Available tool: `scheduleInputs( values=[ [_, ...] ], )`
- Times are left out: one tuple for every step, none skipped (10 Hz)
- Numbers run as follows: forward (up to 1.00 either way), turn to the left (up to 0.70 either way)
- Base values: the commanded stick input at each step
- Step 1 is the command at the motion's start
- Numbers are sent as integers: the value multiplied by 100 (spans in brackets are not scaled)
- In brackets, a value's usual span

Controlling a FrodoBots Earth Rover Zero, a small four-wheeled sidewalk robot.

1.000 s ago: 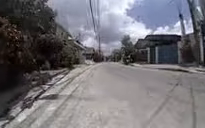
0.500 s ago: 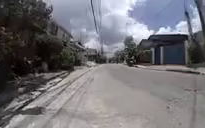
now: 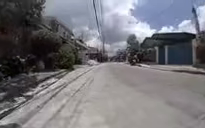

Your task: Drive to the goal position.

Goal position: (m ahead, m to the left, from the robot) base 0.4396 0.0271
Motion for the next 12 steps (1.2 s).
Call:
scheduleInputs(
  values=[
    [100, 0],
    [100, 0],
    [100, 0],
    [100, 0],
    [100, 0],
    [100, 0],
    [100, 0],
    [100, 0],
    [100, 0],
    [100, 0],
    [100, 0],
    [100, 0]
  ],
)
